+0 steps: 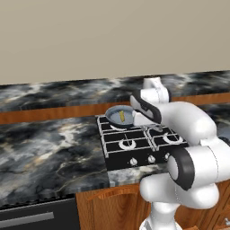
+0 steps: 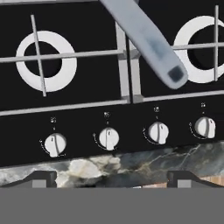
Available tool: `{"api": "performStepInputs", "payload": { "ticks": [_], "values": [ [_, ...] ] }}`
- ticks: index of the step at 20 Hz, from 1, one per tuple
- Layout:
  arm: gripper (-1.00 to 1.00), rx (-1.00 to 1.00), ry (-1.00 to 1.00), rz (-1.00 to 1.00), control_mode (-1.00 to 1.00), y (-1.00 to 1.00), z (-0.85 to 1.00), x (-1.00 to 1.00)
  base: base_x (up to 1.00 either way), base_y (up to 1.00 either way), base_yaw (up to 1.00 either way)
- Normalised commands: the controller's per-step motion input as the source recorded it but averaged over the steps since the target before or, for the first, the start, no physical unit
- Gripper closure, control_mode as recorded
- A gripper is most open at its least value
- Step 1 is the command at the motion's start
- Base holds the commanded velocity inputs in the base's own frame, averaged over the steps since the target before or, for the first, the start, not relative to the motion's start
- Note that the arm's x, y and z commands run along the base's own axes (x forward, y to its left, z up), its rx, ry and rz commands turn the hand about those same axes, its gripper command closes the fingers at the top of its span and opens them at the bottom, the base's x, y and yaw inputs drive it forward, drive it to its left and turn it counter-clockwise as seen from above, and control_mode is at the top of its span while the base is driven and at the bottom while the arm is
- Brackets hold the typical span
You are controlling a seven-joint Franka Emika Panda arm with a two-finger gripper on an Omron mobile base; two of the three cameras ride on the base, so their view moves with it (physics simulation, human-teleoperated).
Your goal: Pick up the butter stick and place it in the pan. Then turn on the burner for the pan.
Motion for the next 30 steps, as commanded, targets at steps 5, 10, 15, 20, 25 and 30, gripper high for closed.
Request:
{"api": "performStepInputs", "payload": {
  "ticks": [5,10,15,20,25,30],
  "values": [
    [-1.0,0.02,-0.11,0.15,-1.0,-0.14,-0.09,-0.08,0.0,0.0,0.0],
    [-1.0,0.07,-0.04,0.13,-1.0,-0.01,-0.02,-0.19,0.0,0.0,0.0],
    [-1.0,0.02,0.0,0.05,-1.0,0.0,0.0,-0.14,0.0,0.0,0.0],
    [-1.0,0.0,0.0,0.0,-1.0,0.0,-0.04,-0.26,0.0,0.0,0.0],
    [-1.0,0.0,0.0,0.0,-1.0,0.0,-0.06,-0.25,0.0,0.0,0.0],
    [-1.0,0.0,0.0,0.0,-1.0,0.0,-0.02,-0.04,0.0,0.0,0.0]
  ]
}}
